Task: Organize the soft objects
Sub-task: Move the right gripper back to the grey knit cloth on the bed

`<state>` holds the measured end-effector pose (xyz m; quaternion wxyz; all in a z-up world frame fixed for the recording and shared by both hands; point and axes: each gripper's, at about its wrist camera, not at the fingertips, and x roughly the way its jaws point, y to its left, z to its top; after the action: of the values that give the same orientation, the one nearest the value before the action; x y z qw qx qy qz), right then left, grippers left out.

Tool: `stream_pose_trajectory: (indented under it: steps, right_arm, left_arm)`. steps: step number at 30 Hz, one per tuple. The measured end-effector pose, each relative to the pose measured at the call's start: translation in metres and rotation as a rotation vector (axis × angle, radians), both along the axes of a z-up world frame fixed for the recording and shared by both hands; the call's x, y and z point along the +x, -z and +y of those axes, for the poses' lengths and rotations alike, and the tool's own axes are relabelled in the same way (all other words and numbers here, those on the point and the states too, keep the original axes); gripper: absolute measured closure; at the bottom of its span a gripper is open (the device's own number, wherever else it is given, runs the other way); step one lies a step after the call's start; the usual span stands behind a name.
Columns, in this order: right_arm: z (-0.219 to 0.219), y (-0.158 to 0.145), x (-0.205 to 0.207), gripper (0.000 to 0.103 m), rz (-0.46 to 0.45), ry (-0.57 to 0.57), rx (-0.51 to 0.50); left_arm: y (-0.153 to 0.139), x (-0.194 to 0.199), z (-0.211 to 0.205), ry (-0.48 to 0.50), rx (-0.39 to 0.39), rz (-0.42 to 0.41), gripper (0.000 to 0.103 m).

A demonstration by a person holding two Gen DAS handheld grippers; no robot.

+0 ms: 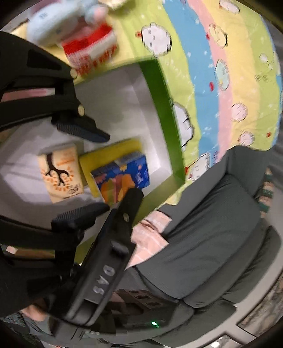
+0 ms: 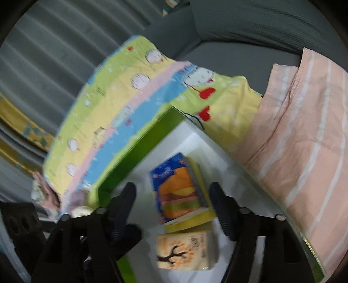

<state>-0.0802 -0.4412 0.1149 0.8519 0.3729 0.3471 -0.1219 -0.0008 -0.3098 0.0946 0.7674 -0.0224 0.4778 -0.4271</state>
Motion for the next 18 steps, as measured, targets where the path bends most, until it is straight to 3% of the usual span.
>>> stream_pose_trajectory:
  steps: [2,4,9,11,16,18]
  right_arm:
    - [0.003,-0.005,-0.006,0.027,-0.032,0.0,0.011]
    - [0.01,-0.01,-0.01,0.026,-0.051,-0.001,0.0]
    - [0.042,-0.022,-0.009,0.022,-0.073,-0.054,-0.058]
    - [0.06,-0.026,-0.007,0.014,-0.08,-0.09,-0.088]
    - [0.104,-0.033,0.003,0.014,-0.086,-0.183,-0.158]
    - [0.124,-0.034,0.008,0.013,-0.088,-0.224,-0.183]
  left_arm:
    - [-0.012,-0.006,0.018,-0.032,-0.026,-0.021,0.035]
    - [-0.023,-0.011,0.038,-0.058,-0.059,-0.041,0.025]
    - [-0.038,-0.02,0.093,-0.156,-0.106,-0.081,0.022]
    - [-0.038,-0.024,0.119,-0.193,-0.103,-0.09,0.022]
    - [-0.035,-0.031,0.177,-0.318,-0.045,-0.151,0.021]
    - [-0.033,-0.033,0.204,-0.38,-0.027,-0.172,0.016]
